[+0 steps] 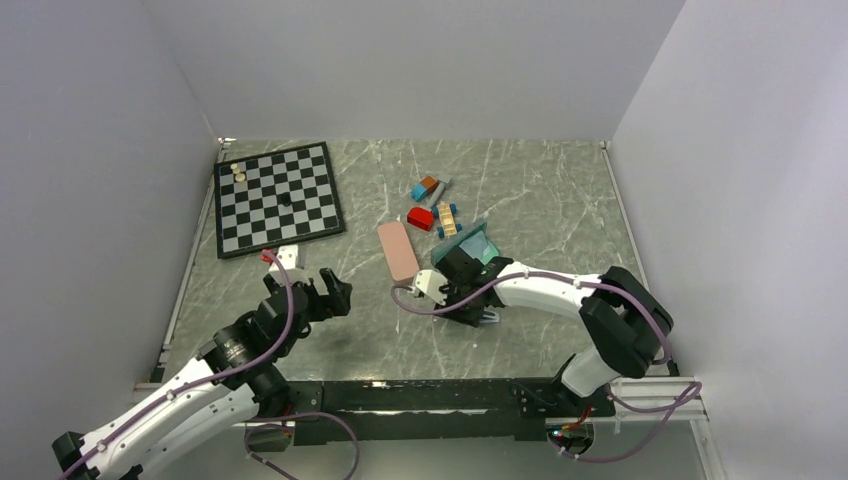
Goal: Organize the sunglasses
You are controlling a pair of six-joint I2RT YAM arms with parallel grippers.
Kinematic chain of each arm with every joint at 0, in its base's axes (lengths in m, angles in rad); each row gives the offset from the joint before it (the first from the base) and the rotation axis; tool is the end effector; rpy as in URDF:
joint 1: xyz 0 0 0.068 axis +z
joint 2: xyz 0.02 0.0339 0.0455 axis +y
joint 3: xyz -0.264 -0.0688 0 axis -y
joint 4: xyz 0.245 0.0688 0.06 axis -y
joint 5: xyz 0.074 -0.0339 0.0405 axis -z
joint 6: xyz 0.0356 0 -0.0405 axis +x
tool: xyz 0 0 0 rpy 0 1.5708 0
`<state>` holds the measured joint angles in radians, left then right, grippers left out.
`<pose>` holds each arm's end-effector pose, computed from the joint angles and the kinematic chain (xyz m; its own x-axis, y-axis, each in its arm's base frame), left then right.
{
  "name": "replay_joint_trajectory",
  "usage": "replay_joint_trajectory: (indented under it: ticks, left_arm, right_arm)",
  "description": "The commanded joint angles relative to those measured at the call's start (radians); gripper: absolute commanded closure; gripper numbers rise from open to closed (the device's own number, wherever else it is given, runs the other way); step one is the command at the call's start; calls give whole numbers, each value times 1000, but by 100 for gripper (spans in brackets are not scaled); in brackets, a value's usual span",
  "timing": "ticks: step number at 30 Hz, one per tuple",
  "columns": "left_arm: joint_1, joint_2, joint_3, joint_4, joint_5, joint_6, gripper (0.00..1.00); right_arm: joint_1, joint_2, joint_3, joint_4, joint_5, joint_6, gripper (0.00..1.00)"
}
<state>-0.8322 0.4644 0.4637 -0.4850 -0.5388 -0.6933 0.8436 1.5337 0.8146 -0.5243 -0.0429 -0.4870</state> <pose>0.0953 -0.0775 0.2428 -0.4521 -0.3182 -0.8333 0.0523 0.9231 -0.3809 0.1779 0.2022 0.1573 -0.2027 -0.9311 -0.3032 -0.9623 0.2468 -0.1146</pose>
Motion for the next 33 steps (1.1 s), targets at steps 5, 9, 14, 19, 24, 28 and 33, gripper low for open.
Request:
replay_joint_trajectory:
  ticks: [5,9,14,19,24,28,33]
  left_arm:
    - [3,14,10,73,30,12,1]
    - [5,60,11,224,220,111,1]
    - [5,167,22,498,471,183,1]
    - [8,316,155,493,530,141,1]
    - [65,356,177,534,649,42,1]
    - [85,339,143,519,637,20,1]
    - [118,324,107,457,587,12,1]
  right_arm:
    - [-10,-23,-9,72,120,25,82]
    - [4,-113,-10,186,188,91,90]
    - [55,-235,-33,411,276,190,89]
    - [137,-341,-164,731,342,65,88]
    - [214,-381,-329,1080,468,-257,89]
    - [204,-374,-398,1152,464,-514,87]
    - [75,-338,-381,1072,416,-616,82]
